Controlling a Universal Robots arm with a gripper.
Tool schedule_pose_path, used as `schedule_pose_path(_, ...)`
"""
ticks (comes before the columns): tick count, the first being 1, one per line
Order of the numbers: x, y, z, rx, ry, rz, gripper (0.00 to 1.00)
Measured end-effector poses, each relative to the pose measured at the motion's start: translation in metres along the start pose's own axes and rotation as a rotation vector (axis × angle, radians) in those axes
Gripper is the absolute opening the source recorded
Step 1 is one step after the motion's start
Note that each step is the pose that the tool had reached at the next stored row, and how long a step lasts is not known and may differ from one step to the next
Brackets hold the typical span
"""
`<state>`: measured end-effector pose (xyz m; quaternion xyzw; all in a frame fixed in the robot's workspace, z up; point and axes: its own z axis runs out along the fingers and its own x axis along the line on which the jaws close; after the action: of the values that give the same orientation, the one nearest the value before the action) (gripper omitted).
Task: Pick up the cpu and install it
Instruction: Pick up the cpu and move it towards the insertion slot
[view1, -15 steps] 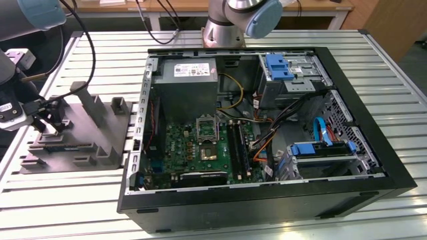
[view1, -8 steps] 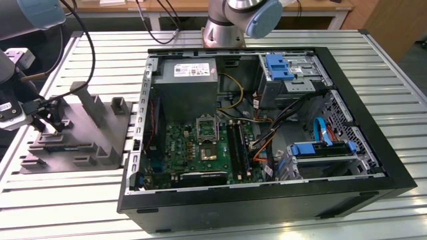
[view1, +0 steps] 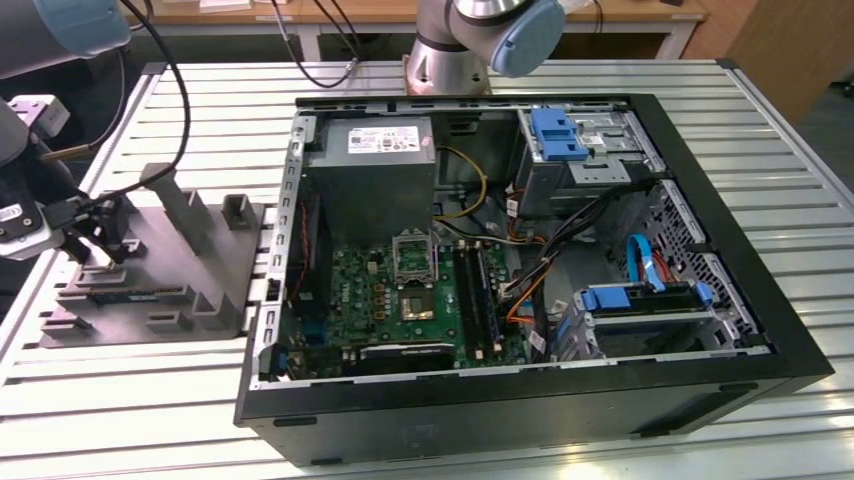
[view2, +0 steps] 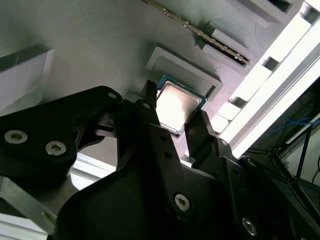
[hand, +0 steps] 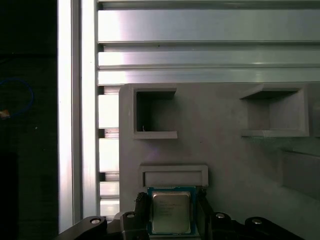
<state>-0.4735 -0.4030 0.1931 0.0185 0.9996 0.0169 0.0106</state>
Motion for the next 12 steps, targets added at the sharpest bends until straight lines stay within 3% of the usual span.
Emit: schedule_pose_path(12,0.0000,0.0000,-0.0017,0.0000,0.0000,0.000,0.47)
